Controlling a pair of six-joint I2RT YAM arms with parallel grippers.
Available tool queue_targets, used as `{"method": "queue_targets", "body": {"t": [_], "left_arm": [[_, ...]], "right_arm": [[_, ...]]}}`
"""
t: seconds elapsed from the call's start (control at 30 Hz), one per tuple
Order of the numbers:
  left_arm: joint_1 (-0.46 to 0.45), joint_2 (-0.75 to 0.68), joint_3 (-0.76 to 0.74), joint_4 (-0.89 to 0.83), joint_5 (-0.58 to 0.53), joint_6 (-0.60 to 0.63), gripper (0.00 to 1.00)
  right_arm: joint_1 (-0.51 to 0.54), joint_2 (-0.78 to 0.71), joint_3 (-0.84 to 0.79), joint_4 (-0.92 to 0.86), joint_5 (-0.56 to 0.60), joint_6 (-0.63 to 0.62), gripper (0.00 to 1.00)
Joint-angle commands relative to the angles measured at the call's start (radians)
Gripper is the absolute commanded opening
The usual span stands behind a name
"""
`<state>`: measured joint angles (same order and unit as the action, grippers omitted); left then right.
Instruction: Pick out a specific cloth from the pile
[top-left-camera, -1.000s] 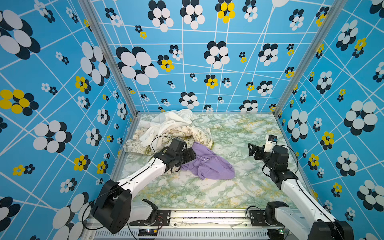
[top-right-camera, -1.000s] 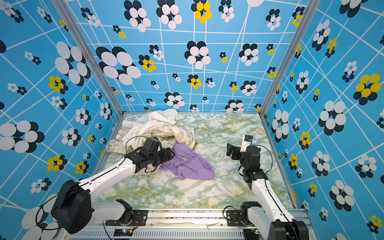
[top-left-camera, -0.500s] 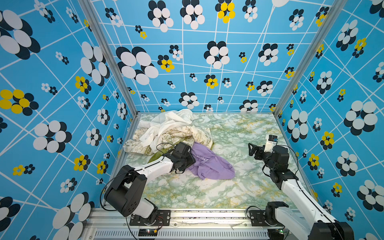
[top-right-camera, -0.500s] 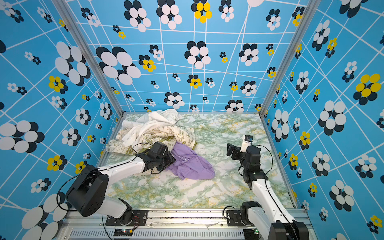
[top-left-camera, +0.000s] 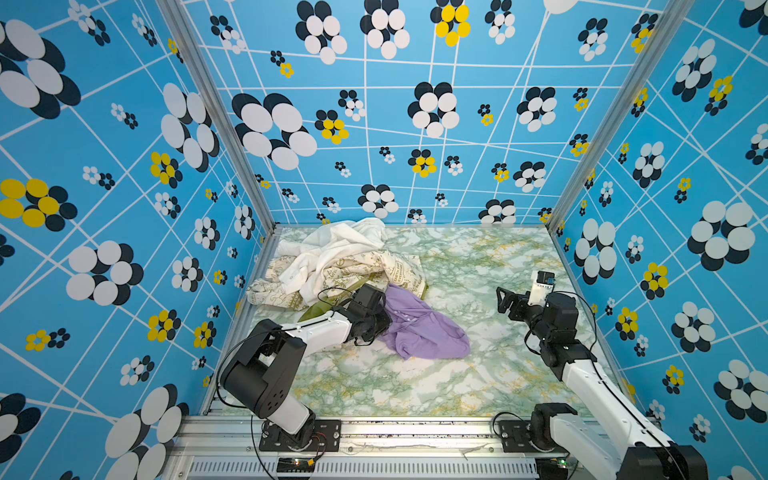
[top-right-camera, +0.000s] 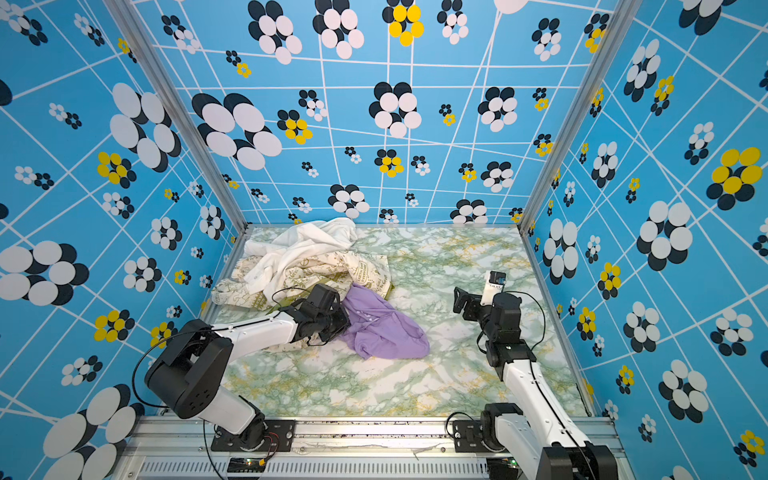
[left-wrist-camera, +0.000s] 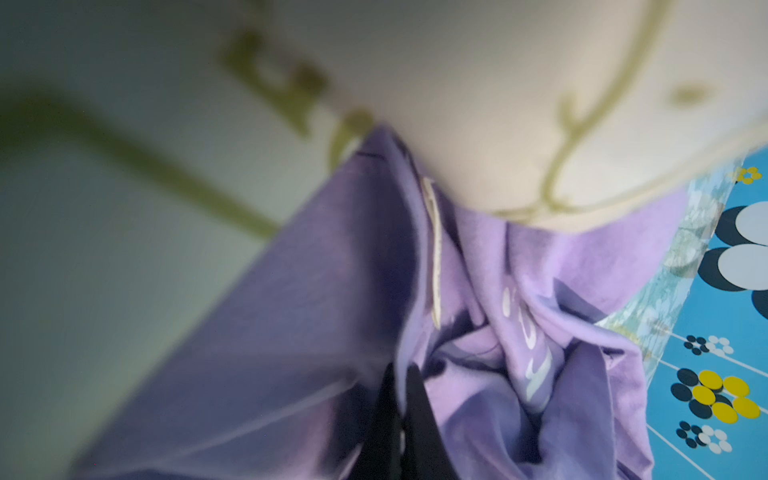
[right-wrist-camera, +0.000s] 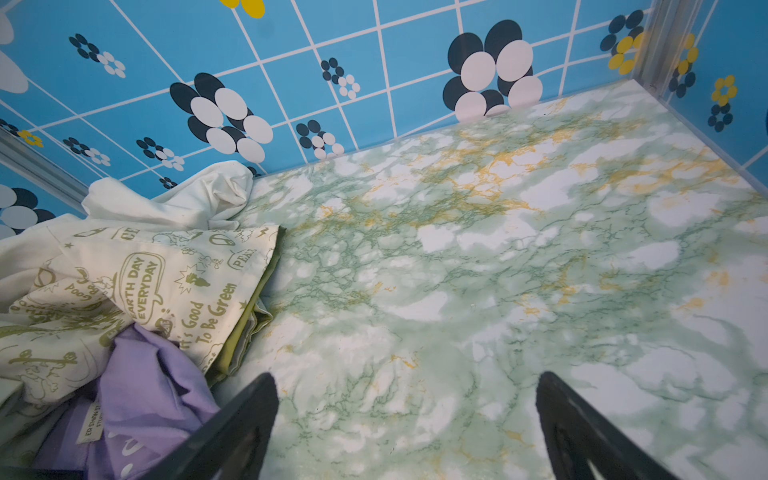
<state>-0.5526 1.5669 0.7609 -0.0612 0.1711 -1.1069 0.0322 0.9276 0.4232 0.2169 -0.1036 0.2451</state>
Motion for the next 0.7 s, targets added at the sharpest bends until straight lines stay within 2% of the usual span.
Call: {"method": "queue_targets", "body": {"t": [0.0, 0.13, 0.33, 0.5, 0.67], "left_arm": [[-0.007, -0.071, 0.032, 0.036, 0.007, 0.028, 0.00], [-0.015, -0.173, 0.074, 0.054, -0.017, 0.089, 0.00], [-0.020, -0.287, 0.152, 0.100, 0.015, 0.192, 0.00], [-0.021, -0.334, 0.248, 0.131, 0.059, 0.271, 0.00], [-0.023, -0.323, 0.389, 0.125, 0.117, 0.346, 0.00]], "right_arm": [[0.009, -0.015, -0.011, 0.007, 0.007, 0.002, 0.99], [0.008, -0.018, -0.006, 0.009, -0.009, 0.004, 0.99], [0.009, -0.028, 0.022, 0.010, -0.083, 0.003, 0.99], [0.009, -0.032, 0.074, 0.010, -0.207, 0.002, 0.99], [0.009, -0.034, 0.142, -0.005, -0.315, 0.002, 0.99]]}}
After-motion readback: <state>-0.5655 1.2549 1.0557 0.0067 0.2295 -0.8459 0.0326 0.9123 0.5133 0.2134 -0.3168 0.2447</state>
